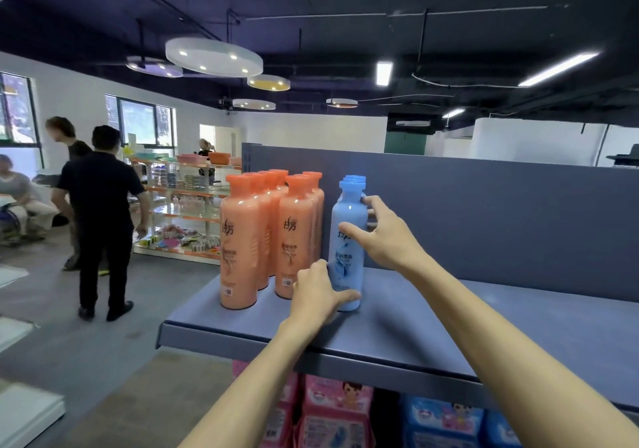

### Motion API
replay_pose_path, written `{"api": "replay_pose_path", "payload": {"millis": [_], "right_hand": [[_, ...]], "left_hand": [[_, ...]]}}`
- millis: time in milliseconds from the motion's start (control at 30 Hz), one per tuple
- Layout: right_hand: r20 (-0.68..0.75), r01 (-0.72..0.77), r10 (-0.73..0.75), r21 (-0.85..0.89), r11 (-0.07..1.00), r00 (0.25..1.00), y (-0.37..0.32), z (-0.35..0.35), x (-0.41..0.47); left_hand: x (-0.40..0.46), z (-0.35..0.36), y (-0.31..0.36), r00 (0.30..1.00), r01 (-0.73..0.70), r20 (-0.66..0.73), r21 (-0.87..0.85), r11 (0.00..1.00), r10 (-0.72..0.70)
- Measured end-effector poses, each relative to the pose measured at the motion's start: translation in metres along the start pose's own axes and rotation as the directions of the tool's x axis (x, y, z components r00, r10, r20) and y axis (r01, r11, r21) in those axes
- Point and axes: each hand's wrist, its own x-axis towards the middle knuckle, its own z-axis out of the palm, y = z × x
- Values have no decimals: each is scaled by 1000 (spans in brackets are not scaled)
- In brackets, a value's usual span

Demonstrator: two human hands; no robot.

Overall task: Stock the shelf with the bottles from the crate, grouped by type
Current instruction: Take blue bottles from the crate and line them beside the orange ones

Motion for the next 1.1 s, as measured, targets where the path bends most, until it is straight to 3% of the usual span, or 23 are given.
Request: {"api": "replay_pose_path", "payload": {"millis": [833,1100], "right_hand": [[-41,7,-6,28,1000,999,11,9,13],[-9,-48,48,-79,996,999,-1,7,7]], "left_hand": [[19,10,-5,999,-33,-4,19,999,34],[7,5,2,1000,-26,2,-18,1000,26]]}}
